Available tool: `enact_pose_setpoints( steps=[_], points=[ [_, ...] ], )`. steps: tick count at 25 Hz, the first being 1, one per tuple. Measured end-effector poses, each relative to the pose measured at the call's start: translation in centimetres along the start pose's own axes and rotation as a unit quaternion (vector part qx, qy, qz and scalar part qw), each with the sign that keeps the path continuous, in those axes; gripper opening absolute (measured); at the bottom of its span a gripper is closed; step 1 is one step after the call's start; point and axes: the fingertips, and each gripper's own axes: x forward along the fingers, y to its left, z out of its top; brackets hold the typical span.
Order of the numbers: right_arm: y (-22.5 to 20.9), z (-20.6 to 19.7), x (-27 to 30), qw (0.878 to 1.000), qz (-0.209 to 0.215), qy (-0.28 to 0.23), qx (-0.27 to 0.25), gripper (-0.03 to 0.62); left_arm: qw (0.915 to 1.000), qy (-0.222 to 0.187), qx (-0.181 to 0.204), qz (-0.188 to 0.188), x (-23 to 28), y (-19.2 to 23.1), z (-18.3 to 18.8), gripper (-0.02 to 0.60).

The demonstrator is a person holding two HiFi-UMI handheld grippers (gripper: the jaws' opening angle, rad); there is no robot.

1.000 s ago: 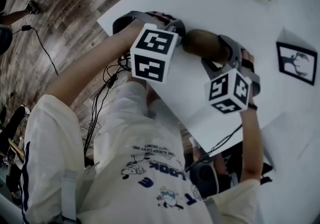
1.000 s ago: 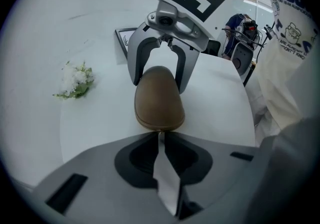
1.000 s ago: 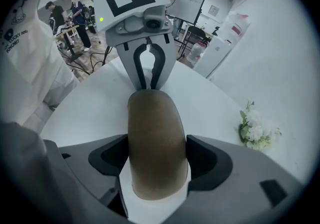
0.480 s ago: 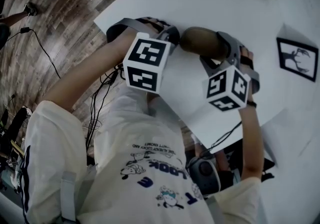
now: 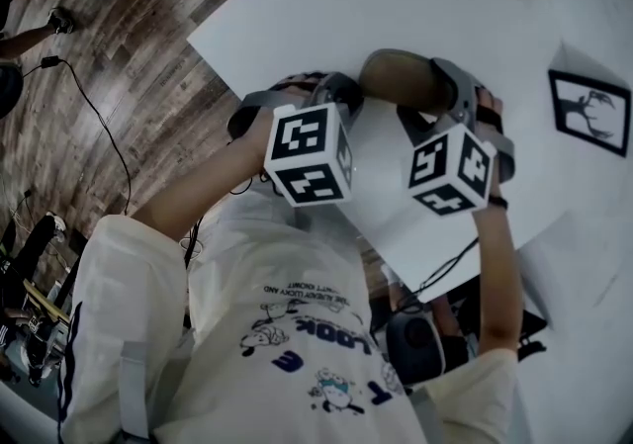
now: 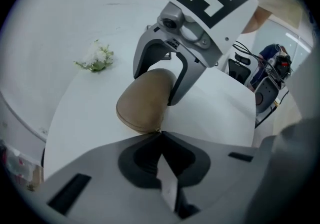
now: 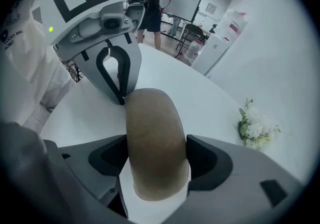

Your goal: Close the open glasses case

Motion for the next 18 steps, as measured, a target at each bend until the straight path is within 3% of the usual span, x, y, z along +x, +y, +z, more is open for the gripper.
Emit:
enact_pose_setpoints(
  steps=[5,10,12,14,18],
  points=[
    [0.1,0.4,-0.5,0.999,0.005,-0.042,0.025,0.353,0.9968,-0.036,-0.072,0.005,0.0,0.3,0.1,0.0],
    [-0.5,1.3,-3.7,0.99,-0.026,-0.103,0.096,0.357,0.9959,-0.045,-0.078,0.013,-0.1,0.2,0.2,0.004],
    [-1.1,1.6,-5.6,0.981,-0.046,-0.132,0.138,0.357,0.9952,-0.047,-0.085,0.015,-0.5,0.3,0.1,0.015],
    [-1.7,1.7,-7.5,0.956,-0.067,-0.179,0.222,0.357,0.9936,-0.047,-0.101,0.019,-1.1,0.5,-0.4,0.05],
    [-1.8,1.1,-10.2,0.889,-0.095,-0.249,0.372,0.354,0.9843,-0.075,-0.155,0.039,-4.1,1.2,-0.4,0.057]
  ],
)
